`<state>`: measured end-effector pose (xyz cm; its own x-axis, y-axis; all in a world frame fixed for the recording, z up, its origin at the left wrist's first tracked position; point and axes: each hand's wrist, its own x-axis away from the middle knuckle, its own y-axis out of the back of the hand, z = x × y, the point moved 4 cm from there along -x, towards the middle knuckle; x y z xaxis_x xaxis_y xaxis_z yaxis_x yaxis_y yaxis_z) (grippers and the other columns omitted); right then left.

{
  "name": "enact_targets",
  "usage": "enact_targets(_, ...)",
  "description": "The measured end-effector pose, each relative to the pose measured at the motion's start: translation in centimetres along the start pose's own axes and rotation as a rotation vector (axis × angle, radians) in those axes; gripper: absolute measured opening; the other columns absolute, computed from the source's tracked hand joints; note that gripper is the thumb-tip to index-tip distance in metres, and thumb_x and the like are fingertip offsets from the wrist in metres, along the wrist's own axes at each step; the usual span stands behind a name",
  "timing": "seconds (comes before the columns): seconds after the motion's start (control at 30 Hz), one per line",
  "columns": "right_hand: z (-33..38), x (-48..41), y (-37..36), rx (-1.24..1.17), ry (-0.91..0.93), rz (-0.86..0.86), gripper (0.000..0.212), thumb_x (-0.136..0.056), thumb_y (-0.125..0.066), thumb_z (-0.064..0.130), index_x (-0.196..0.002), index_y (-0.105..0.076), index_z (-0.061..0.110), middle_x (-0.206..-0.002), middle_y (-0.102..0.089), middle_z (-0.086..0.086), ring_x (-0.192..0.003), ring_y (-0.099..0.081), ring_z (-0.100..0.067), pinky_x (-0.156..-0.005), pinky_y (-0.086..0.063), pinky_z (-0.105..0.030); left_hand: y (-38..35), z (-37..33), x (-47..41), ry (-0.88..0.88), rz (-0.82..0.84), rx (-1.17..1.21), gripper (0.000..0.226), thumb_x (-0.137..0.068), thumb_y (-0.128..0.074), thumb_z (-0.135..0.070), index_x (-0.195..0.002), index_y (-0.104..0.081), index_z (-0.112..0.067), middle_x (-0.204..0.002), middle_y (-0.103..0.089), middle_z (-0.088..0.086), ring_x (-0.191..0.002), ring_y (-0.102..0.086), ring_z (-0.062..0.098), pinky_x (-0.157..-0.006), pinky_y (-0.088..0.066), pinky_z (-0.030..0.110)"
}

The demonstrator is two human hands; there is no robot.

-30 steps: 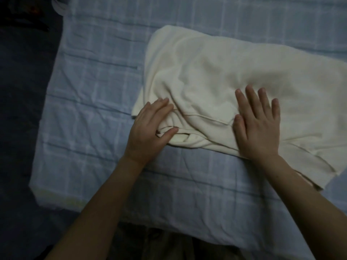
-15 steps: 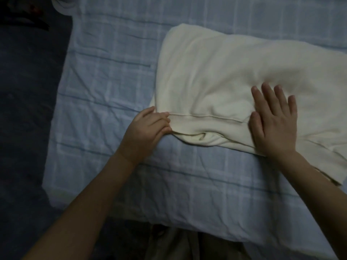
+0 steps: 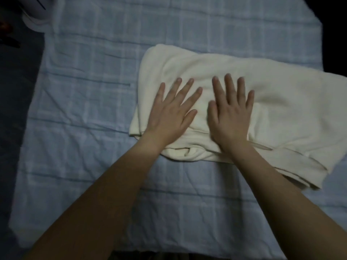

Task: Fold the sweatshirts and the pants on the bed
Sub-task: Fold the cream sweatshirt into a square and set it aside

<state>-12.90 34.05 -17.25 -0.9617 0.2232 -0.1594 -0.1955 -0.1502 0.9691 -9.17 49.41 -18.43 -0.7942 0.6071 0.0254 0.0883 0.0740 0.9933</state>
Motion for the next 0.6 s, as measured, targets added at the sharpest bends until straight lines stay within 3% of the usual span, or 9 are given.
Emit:
enact_targets(0.1, -0.9, 0.4, -1.7, 0.033, -0.010, -0.009, 0.057, -0.101, -0.035, 0.038, -0.156, -0.025, 0.030, -0.163, -0.023, -0.001, -0.153, -0.010, -0.027, -0.122, -0.006, -0.053, 0.3, 0.1, -0.1, -0.039, -0.035, 0.093, 0.053, -0.102, -0.027, -0.042, -0.154, -0.026, -0.029, -0.163, -0.022, 0.002, -0.150, -0.017, 0.026, -0.120, -0.010, 0.051)
enact_targets(0.17, -1.1, 0.4, -2.0, 0.024, 0.000, -0.042, 0.057, -0.099, -0.036, 0.037, -0.155, -0.028, 0.030, -0.162, -0.026, -0.001, -0.152, -0.013, -0.027, -0.121, -0.007, -0.053, 1.3, 1.0, 0.8, 0.004, -0.167, 0.188, 0.051, -0.100, -0.035, -0.036, -0.151, -0.035, -0.026, -0.160, -0.028, 0.004, -0.148, -0.023, 0.027, -0.120, -0.015, 0.050)
enact_targets(0.23, -1.2, 0.3, -2.2, 0.020, 0.005, -0.060, 0.058, -0.098, -0.038, 0.036, -0.155, -0.029, 0.030, -0.162, -0.028, -0.002, -0.152, -0.015, -0.028, -0.121, -0.008, -0.054, 1.9, 3.1, 2.4, 0.225, -0.251, 0.232, 0.056, -0.097, -0.044, -0.039, -0.151, -0.033, -0.030, -0.161, -0.024, 0.006, -0.147, -0.022, 0.031, -0.120, -0.017, 0.050)
enact_targets(0.33, -1.3, 0.4, -2.6, 0.024, 0.009, -0.067, 0.058, -0.097, -0.037, 0.036, -0.155, -0.029, 0.030, -0.162, -0.028, -0.001, -0.152, -0.014, -0.027, -0.122, -0.007, -0.053, 1.3, 5.4, 3.8, 0.602, -0.100, 0.611, 0.067, -0.093, -0.057, -0.045, -0.151, -0.024, -0.043, -0.156, -0.023, 0.017, -0.139, -0.023, 0.035, -0.118, -0.013, 0.041)
enact_targets(0.43, -1.4, 0.3, -2.8, 0.033, 0.008, -0.073, 0.059, -0.097, -0.037, 0.035, -0.155, -0.028, 0.030, -0.162, -0.028, -0.001, -0.152, -0.014, -0.027, -0.121, -0.008, -0.054, 1.4, 5.5, 3.9, 0.536, -0.076, 0.851, 0.072, -0.091, -0.066, -0.031, -0.148, -0.023, -0.045, -0.147, -0.038, 0.008, -0.131, -0.035, 0.025, -0.108, -0.021, 0.024)
enact_targets(0.5, -1.4, 0.3, -2.9, 0.040, 0.010, -0.073, 0.059, -0.097, -0.037, 0.035, -0.155, -0.029, 0.030, -0.161, -0.028, -0.002, -0.152, -0.015, -0.028, -0.121, -0.009, -0.054, 1.9, 5.8, 4.2, 0.499, -0.079, 1.015, 0.076, -0.087, -0.072, -0.021, -0.147, -0.029, -0.041, -0.145, -0.040, -0.006, -0.129, -0.039, 0.008, -0.105, -0.027, 0.015)
enact_targets(0.6, -1.4, 0.3, -2.9, 0.040, 0.010, -0.076, 0.059, -0.096, -0.038, 0.034, -0.154, -0.031, 0.029, -0.161, -0.029, -0.002, -0.151, -0.016, -0.028, -0.121, -0.009, -0.054, 2.4, 6.9, 4.5, 0.550, -0.066, 1.345, 0.074, -0.081, -0.075, -0.002, -0.145, -0.044, -0.022, -0.145, -0.046, -0.012, -0.130, -0.046, 0.001, -0.112, -0.035, 0.022)
